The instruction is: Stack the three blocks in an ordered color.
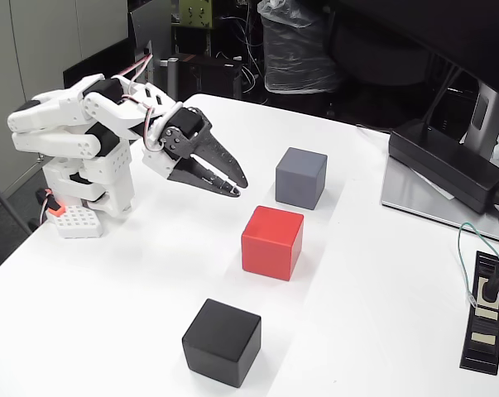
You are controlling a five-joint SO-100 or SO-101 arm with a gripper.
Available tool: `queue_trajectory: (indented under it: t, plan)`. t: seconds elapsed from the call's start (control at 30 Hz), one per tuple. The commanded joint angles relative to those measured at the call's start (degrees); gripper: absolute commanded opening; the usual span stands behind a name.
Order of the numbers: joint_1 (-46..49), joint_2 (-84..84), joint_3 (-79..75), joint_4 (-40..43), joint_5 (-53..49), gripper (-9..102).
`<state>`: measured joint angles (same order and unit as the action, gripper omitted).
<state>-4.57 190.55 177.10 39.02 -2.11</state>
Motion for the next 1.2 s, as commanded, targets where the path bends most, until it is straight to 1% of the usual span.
queue_trajectory:
  t: [0.0,0.13,0.2,0.4,0.53,0.67,0.8,0.87,0.93,1.17]
  plan:
    - [0.3,0.2,-0.3,0.0,-0.6,5]
    - [0.2,0.2,-0.3,0.0,-0.6,6]
    - [0.3,0.2,-0.3,0.0,-0.4,8]
    - [0.4,0.2,-0.3,0.0,-0.6,25]
    - [0.8,0.1,-1.1,0.1,-0.7,32]
    - [0.2,0.1,-3.4,0.1,-0.7,36]
    - [0.0,0.0,-8.7,1.1,-0.6,36]
    - [-0.5,0.0,-12.0,3.3,-0.5,36]
    - [-3.2,0.0,-15.4,6.7,0.0,36]
    - [-22.1,-0.1,-29.0,22.4,0.1,36]
